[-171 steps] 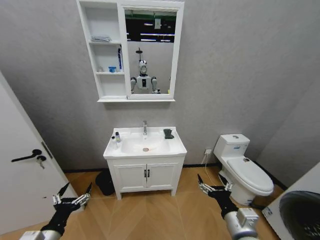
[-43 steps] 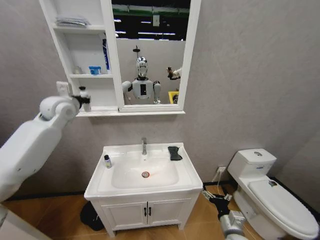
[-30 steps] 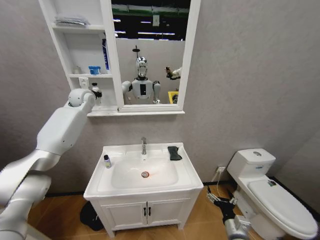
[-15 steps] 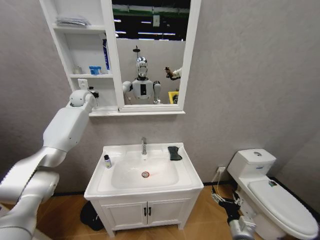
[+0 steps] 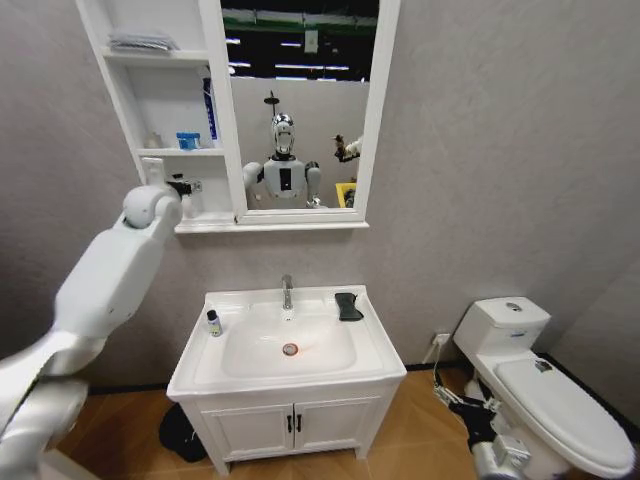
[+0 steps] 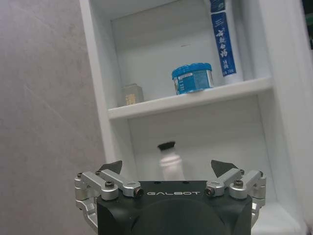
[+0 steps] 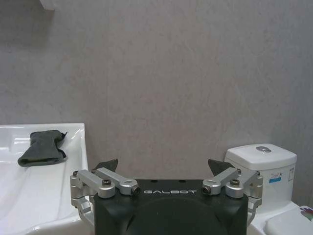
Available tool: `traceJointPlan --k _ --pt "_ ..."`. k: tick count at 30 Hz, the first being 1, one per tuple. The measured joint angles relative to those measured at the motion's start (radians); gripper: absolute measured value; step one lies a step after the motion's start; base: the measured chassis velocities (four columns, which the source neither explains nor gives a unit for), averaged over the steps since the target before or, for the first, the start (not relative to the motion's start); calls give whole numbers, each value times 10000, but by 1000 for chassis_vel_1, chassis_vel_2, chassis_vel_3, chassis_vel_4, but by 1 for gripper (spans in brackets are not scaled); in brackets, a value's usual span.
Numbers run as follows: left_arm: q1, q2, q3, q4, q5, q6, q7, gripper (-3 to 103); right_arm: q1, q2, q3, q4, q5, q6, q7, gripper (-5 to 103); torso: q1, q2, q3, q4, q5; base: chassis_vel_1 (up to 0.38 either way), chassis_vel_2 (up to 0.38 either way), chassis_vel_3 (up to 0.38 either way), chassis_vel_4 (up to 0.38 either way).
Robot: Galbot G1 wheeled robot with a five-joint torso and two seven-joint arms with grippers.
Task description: Move facial cleanser and shampoo from washbasin to cabinet, then wipe washbasin with towel.
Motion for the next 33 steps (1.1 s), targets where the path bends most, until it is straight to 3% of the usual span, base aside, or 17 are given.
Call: traceJointPlan --k 2,3,4,5,6,7,8,10,12,13,14,17,22,27,33 --pt "2364 488 -783 -1935 -101 -156 -710 100 11 3 -44 -173 -22 93 -5 100 -3 2 0 2 -3 0 0 0 0" --pt "3694 428 -1121 -2423 154 -478 -667 100 11 27 -76 -232 -51 127 -4 100 -3 3 -2 0 7 0 0 0 0" --pt "3694 428 -1121 -2423 154 -478 -667 100 11 27 -76 -232 -51 127 -4 100 -3 3 -2 0 7 0 0 0 0" --pt "4536 247 -1190 -2532 438 -813 -526 100 -8 53 -98 -250 -67 153 -1 100 -4 3 -2 0 7 0 0 0 0" --pt "5790 -321 -1200 -2480 1181 -1618 -263 100 -52 70 -136 -279 -134 184 24 100 -2 2 1 -2 -15 0 0 0 0" --pt "6606 -889 -1067 -2209 1867 -2332 -12 100 -54 59 -175 -287 -213 203 33 100 1 1 1 -6 -6 0 0 0 0" --pt "6606 -889 -1067 -2209 1867 -2332 -12 100 -54 59 -175 -287 -213 203 33 100 1 1 1 -6 -6 0 0 0 0" --pt "7507 -1978 -809 -975 3090 -3218 596 100 -61 14 -198 -295 -300 205 33 100 0 1 0 -10 -2 0 0 0 0" --pt "7643 -2307 -748 -362 3503 -3486 768 100 -56 7 -197 -291 -306 205 35 100 0 0 2 -8 -7 0 0 0 0" --pt "7604 -2878 -707 809 4277 -3850 1094 100 -12 -19 -208 -292 -307 200 34 100 2 -2 5 -7 -3 0 0 0 0" --pt "7604 -2878 -707 809 4277 -3850 1094 100 -12 -19 -208 -292 -307 200 34 100 2 -2 5 -7 -3 0 0 0 0" --pt "6812 -3628 -775 2523 5129 -4212 1383 100 118 -104 -206 -369 -300 66 -93 100 3 -2 3 -9 2 0 0 0 0" --pt "6141 -4164 -911 3773 5457 -4396 1369 100 235 -159 -215 -590 -294 22 -132 100 3 -1 3 -8 2 0 0 0 0" --pt "5934 -4354 -1017 4140 5560 -3852 814 100 266 -362 -174 -952 -270 14 -133 100 4 -2 3 -7 1 0 0 0 0" --pt "5630 -4533 -1122 4811 5203 -3831 813 100 306 -281 -293 -1071 -257 21 -133 100 3 -1 3 -6 -1 0 0 0 0"
